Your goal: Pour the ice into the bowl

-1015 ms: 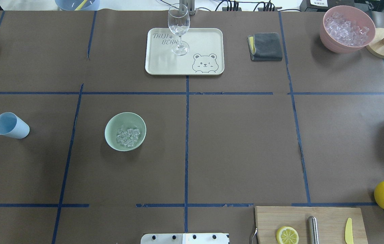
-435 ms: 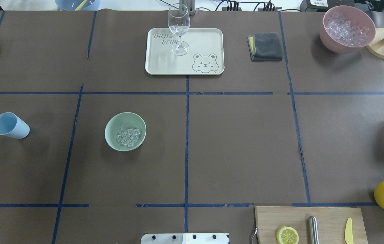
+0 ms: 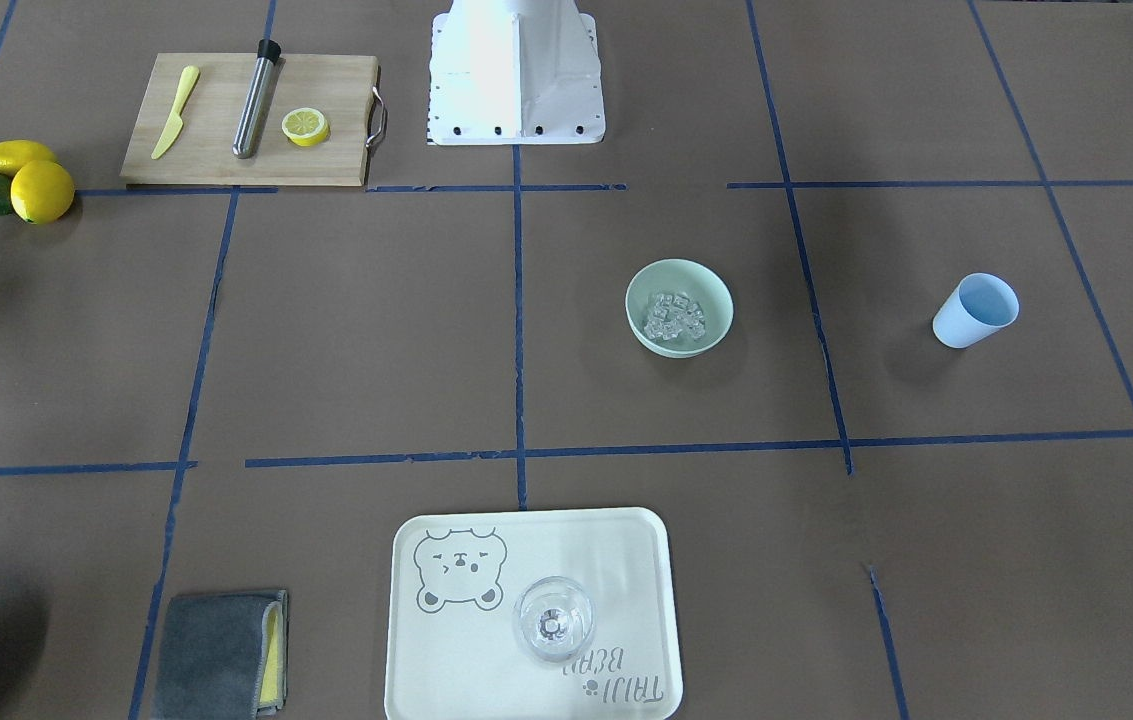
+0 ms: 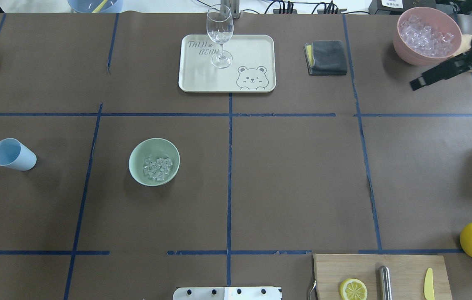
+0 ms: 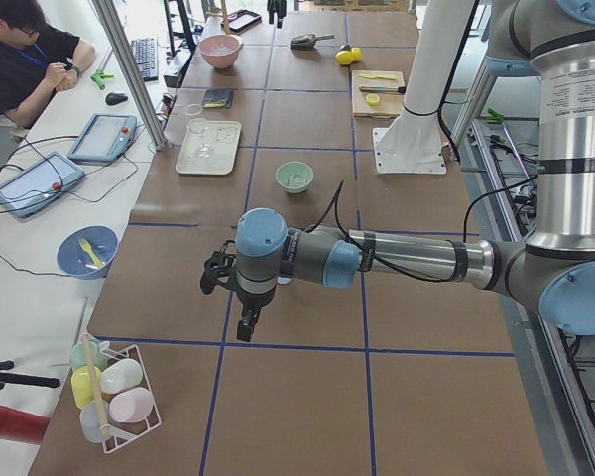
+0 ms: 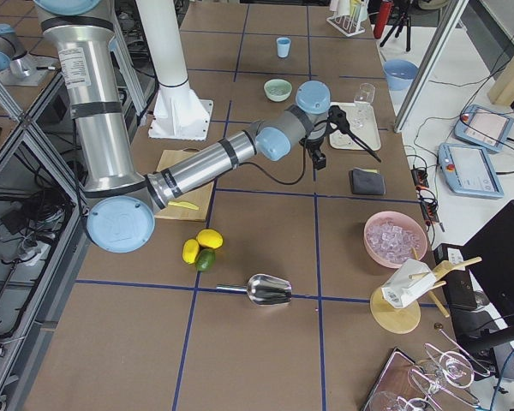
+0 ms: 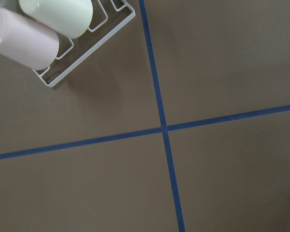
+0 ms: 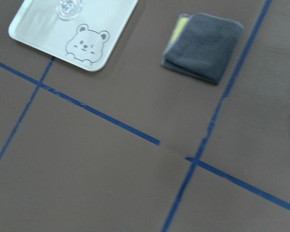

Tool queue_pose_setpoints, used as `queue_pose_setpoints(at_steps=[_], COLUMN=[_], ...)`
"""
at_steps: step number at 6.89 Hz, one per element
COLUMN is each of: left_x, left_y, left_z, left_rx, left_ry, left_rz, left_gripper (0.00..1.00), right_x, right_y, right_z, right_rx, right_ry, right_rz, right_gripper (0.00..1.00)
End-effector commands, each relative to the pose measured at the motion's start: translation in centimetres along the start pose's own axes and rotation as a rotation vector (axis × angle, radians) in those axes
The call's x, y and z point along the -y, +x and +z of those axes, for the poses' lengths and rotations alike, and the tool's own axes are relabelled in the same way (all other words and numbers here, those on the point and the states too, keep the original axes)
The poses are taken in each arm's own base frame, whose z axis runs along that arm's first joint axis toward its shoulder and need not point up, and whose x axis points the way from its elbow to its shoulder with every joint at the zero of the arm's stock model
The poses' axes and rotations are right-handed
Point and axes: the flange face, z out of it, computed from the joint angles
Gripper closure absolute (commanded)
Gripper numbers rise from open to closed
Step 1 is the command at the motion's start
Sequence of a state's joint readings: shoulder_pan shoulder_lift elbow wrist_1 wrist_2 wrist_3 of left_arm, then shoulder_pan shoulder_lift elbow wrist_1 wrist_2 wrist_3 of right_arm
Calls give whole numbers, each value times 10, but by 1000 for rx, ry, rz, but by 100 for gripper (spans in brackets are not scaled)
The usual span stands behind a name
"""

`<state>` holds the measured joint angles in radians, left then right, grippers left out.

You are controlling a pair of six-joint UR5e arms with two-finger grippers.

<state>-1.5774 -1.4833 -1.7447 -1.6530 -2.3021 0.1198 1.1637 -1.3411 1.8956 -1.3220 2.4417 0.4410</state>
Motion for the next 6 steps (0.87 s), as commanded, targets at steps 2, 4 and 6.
queue_pose_setpoints(at_steps=[2, 4, 6], left_x=[-14, -19, -17], left_y=[-10, -15, -11], left_z=[10, 17, 12], left_rx=[-23, -30, -28], left_ry=[-96, -126, -117], left_rz=[68, 39, 45], left_gripper=[0, 0, 0], right_x=[33, 33, 76], right_y=[-192, -296, -397], right_z=[100, 152, 233], right_rx=[-3, -83, -178], right_ry=[33, 30, 9], right_rz=[125, 192, 323], right_gripper=[0, 1, 1])
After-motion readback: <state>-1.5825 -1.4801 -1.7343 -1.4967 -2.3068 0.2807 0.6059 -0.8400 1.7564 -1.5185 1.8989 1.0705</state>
